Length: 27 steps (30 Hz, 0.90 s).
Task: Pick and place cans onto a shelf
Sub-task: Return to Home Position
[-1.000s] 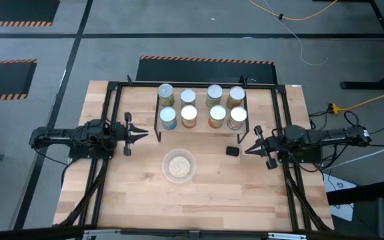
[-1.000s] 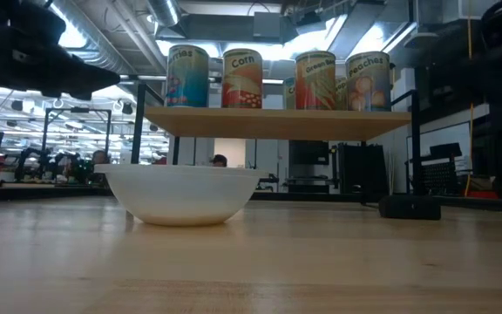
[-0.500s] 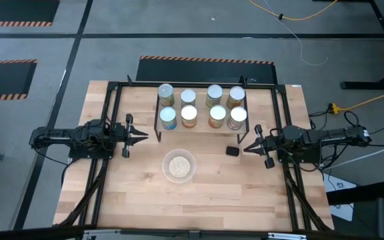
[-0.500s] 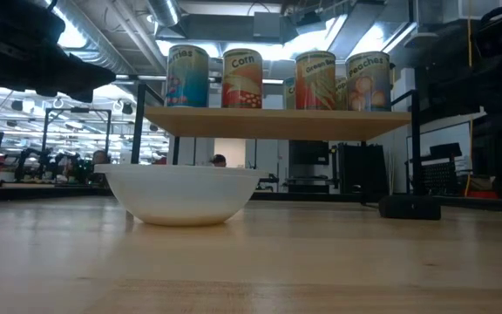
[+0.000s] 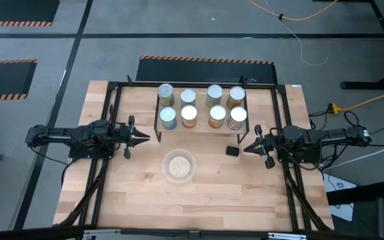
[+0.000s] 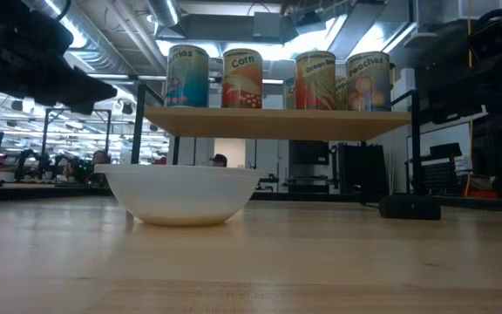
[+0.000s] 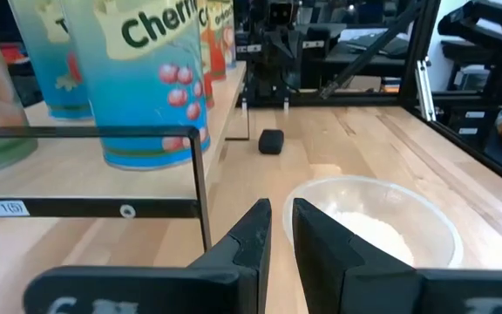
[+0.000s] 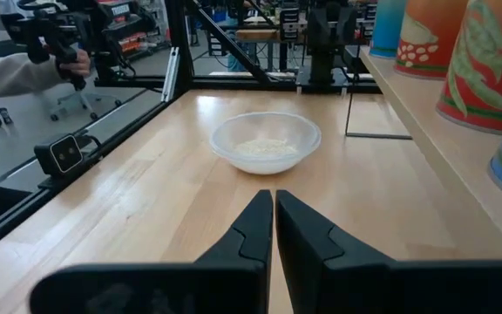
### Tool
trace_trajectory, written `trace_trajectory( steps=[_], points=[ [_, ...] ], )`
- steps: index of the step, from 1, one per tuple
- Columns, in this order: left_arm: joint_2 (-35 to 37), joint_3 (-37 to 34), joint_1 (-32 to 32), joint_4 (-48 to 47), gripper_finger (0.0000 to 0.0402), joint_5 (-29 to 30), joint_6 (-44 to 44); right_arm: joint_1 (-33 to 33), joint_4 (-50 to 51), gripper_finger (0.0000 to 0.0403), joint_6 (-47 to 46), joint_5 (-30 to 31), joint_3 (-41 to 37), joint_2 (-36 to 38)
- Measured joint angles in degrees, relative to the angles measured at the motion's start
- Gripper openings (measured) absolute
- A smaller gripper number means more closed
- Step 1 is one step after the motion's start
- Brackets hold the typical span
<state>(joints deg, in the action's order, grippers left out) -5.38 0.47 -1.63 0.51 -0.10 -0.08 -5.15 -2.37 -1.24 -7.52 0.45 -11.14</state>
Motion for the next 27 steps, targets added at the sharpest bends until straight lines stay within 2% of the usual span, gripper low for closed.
trace_trajectory(
  steps=[7, 13, 21, 27],
  points=[
    [-0.62, 0.00, 0.00, 0.01, 0.0043, -0.02, 0.15, 0.00, 0.04, 0.0023, 0.25, 0.47, 0.00, 0.00],
    [-0.50, -0.04, 0.00, 0.78, 0.0043, -0.21, 0.72, 0.00, 0.07, 0.0023, 4.43, 0.57, 0.00, 0.00],
    [-0.47, -0.04, 0.02, 4.89, 0.0043, -1.56, 6.77, -0.01, 0.08, 0.0023, 5.07, 0.53, 0.00, 0.00],
    [-0.47, -0.04, 0.00, 5.03, 0.0043, -1.45, 6.80, -0.02, 0.08, 0.0023, 6.05, 0.42, 0.00, 0.00]
  ],
)
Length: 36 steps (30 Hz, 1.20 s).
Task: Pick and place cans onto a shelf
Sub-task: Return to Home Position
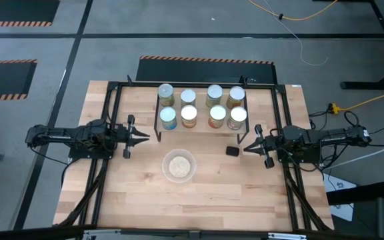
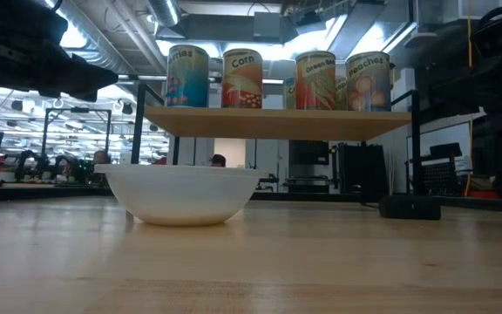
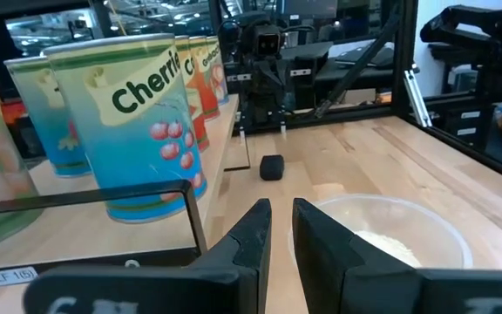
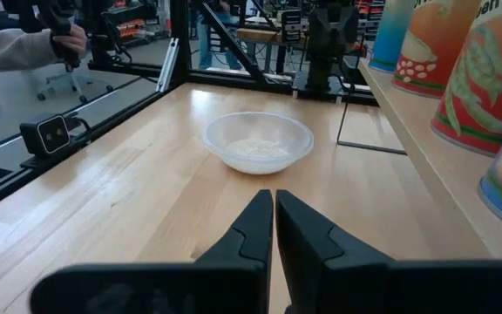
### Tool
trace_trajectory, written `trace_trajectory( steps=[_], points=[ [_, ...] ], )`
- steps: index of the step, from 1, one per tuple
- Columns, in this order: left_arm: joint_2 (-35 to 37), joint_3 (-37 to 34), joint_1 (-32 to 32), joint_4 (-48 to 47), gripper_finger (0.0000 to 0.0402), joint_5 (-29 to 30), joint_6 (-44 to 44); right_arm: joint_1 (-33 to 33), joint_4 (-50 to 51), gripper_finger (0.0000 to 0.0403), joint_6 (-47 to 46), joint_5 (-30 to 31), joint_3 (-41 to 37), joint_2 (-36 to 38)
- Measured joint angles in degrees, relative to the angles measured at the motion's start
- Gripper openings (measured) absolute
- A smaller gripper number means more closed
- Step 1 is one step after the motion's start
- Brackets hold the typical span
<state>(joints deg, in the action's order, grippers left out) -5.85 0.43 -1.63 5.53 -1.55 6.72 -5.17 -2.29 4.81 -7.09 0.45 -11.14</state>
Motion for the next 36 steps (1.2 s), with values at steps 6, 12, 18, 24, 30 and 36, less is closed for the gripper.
trace_trajectory(
  steps=[6, 12, 18, 24, 30, 36],
  points=[
    [-0.02, 0.00, 0.01, -0.14, 0.0043, -0.87, -1.07, 0.01, -0.02, 0.0023, 0.16, -0.02, 0.00, 0.00],
    [-0.02, 0.00, 0.00, -0.14, 0.0043, 1.38, -1.66, 0.02, -0.02, 0.0023, 0.16, -0.02, 0.00, 0.00],
    [-0.02, 0.00, 0.02, -0.14, 0.0043, 2.26, -1.64, 0.02, -0.02, 0.0023, 0.18, -0.02, 0.02, 0.00],
    [-0.02, 0.00, 0.00, -0.12, 0.0043, 2.28, -1.68, 0.00, -0.02, 0.0023, 0.17, -0.02, 0.02, 0.08],
    [0.56, 0.00, 0.46, -0.34, 0.0043, 2.48, -1.68, 0.00, -0.01, 0.0023, 0.16, -0.02, 0.02, 1.20],
    [4.75, 0.00, 0.66, -0.33, 0.0043, 2.23, -1.71, 0.00, -0.05, 0.0023, 0.18, -0.02, 0.04, 5.36]
  ],
)
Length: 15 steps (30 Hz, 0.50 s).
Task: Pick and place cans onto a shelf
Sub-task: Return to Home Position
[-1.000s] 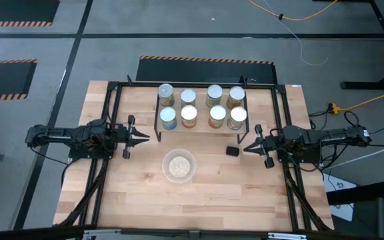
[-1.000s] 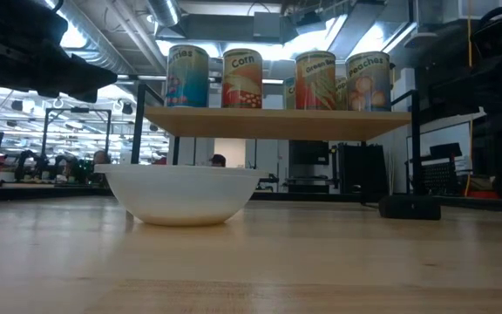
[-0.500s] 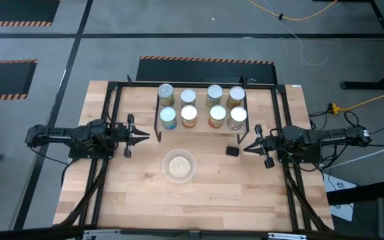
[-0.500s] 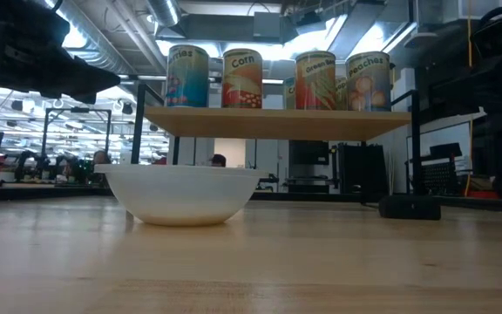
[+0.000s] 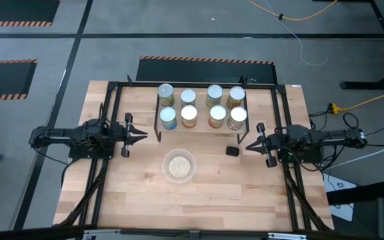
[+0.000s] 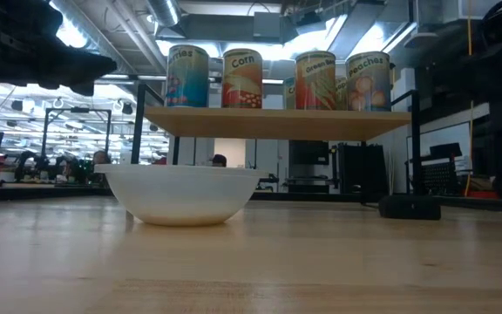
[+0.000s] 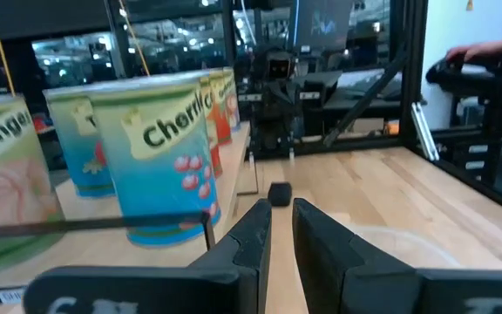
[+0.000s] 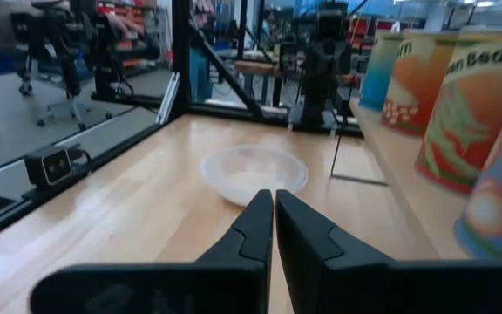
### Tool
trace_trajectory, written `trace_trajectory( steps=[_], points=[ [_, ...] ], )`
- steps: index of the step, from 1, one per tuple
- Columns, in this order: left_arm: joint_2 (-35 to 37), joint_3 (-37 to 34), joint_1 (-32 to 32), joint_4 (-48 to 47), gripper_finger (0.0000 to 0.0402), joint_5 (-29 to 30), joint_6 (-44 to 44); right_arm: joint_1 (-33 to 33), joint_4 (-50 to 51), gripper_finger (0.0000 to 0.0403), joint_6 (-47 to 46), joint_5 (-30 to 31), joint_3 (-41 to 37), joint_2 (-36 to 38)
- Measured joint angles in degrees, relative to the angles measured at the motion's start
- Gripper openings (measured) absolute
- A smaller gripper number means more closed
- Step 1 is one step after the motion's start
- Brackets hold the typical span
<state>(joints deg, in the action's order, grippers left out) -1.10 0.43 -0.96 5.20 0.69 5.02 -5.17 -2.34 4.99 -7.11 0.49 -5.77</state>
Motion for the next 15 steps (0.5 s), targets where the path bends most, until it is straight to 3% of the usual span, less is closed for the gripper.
trace_trajectory(
  steps=[15],
  points=[
    [0.95, 0.00, -0.03, 0.04, 0.0043, -0.13, 0.03, 0.00, -0.12, 0.0023, 0.00, 0.00, 0.00, 5.74]
  ],
)
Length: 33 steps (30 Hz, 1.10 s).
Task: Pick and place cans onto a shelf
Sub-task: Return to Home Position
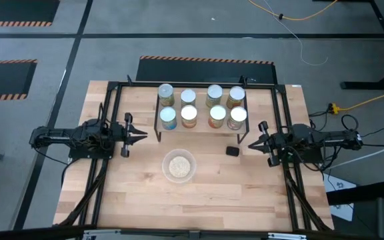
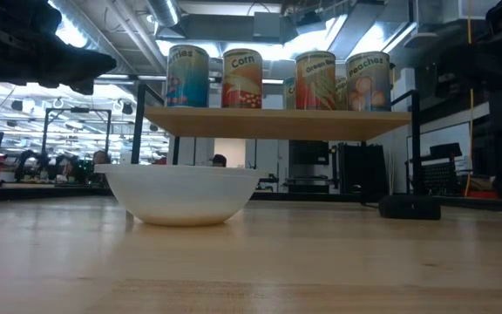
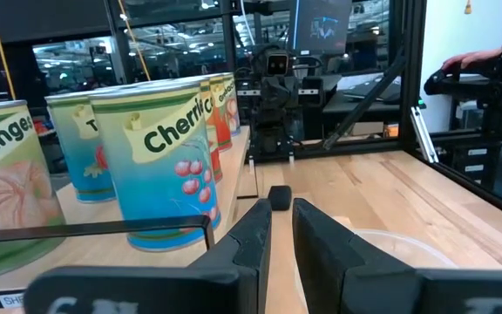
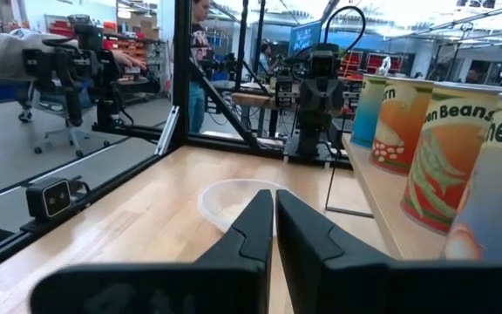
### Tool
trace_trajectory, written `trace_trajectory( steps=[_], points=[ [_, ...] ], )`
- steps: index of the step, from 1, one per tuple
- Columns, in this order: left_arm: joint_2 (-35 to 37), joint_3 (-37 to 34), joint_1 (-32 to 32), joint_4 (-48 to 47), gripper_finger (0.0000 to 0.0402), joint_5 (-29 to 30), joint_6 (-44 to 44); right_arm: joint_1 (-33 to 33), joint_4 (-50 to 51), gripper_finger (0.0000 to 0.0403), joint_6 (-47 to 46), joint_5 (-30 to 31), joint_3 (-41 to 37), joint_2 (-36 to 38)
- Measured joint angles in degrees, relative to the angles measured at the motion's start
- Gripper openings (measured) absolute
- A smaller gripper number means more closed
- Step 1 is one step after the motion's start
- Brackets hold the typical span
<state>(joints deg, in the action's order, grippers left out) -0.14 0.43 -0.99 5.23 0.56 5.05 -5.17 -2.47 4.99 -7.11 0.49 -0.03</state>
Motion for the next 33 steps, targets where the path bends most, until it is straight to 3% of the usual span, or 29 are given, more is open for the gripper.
trace_trajectory(
  steps=[15, 24, 33],
  points=[
    [0.00, 0.00, 0.00, -0.02, 0.0043, 0.10, -0.01, 0.00, 0.07, 0.0023, 0.00, 0.00, 0.00, 0.00],
    [0.00, 0.00, 0.00, -0.17, 0.0043, 16.99, 4.47, 0.00, 0.06, 0.0023, -0.02, 0.00, 0.00, 0.00],
    [0.00, 0.00, 0.00, -0.10, 0.0043, 18.43, 4.54, 0.00, 0.06, 0.0023, -0.02, 0.00, 0.00, 0.00]
  ],
)
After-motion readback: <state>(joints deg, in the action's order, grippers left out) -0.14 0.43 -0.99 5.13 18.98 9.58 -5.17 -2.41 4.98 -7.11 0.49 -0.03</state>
